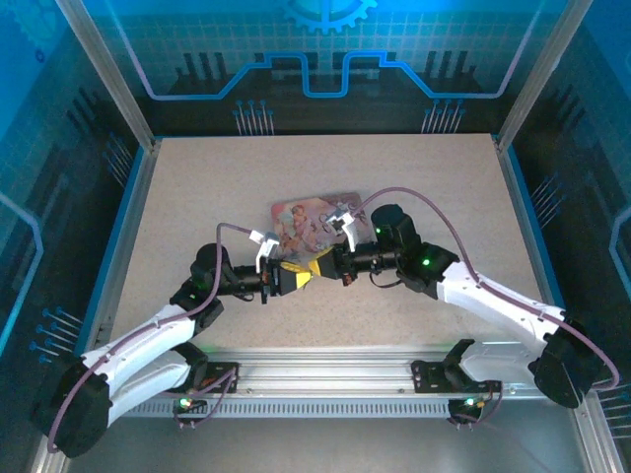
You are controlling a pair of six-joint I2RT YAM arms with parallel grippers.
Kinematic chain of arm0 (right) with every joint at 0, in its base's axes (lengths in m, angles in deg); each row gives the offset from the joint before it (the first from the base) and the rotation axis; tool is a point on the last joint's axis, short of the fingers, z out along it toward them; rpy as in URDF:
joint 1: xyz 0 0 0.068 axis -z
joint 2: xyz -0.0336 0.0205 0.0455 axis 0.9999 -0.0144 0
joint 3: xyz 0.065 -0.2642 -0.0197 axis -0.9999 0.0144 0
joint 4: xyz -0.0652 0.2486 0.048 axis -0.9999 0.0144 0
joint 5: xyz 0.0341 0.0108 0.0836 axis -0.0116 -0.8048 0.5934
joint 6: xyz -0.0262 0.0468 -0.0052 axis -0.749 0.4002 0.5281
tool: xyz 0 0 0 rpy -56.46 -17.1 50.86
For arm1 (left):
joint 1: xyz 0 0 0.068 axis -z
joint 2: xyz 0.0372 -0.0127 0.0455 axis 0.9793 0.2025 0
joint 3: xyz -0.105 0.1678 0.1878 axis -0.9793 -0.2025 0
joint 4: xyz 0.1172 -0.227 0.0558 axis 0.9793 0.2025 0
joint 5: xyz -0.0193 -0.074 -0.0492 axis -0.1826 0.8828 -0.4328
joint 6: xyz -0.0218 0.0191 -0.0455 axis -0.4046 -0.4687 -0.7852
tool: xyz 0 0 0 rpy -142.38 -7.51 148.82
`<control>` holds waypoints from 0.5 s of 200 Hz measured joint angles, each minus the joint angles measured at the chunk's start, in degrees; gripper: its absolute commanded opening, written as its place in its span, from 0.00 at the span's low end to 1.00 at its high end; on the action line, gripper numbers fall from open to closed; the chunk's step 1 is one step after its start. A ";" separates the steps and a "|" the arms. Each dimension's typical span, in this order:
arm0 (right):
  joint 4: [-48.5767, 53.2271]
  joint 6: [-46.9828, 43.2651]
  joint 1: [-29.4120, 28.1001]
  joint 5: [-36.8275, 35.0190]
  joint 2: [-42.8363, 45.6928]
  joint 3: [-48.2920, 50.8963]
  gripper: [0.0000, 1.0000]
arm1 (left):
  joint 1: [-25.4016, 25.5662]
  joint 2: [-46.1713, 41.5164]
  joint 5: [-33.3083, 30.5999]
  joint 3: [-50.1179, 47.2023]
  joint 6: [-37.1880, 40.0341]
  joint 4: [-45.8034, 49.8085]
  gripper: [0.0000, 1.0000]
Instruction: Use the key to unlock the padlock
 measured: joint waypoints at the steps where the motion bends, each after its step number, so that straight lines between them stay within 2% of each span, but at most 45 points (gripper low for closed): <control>1: 0.00 0.02 -0.02 -0.04 0.00 0.00 0.00 | 0.00 -0.02 0.00 0.00 0.00 0.00 0.10; 12: 0.00 0.13 -0.33 -1.22 0.00 0.00 0.00 | -0.28 -0.17 -0.26 -0.02 -0.39 0.28 0.26; 32: -0.76 0.94 -1.14 -3.13 0.33 1.05 0.00 | -0.87 -1.25 -1.53 -0.11 -0.74 0.44 0.48; 44: -1.31 1.62 -1.18 -4.17 0.96 2.27 0.00 | -1.57 -2.54 -2.25 -0.24 -0.87 0.68 0.58; 64: -2.58 2.75 -0.98 -5.77 2.23 3.89 0.00 | -2.58 -5.03 -3.87 -0.92 -1.53 0.68 0.63; 100: -5.31 4.17 -0.96 -6.36 3.19 4.44 0.00 | -2.86 -5.01 -4.39 -2.01 -3.06 -3.37 0.64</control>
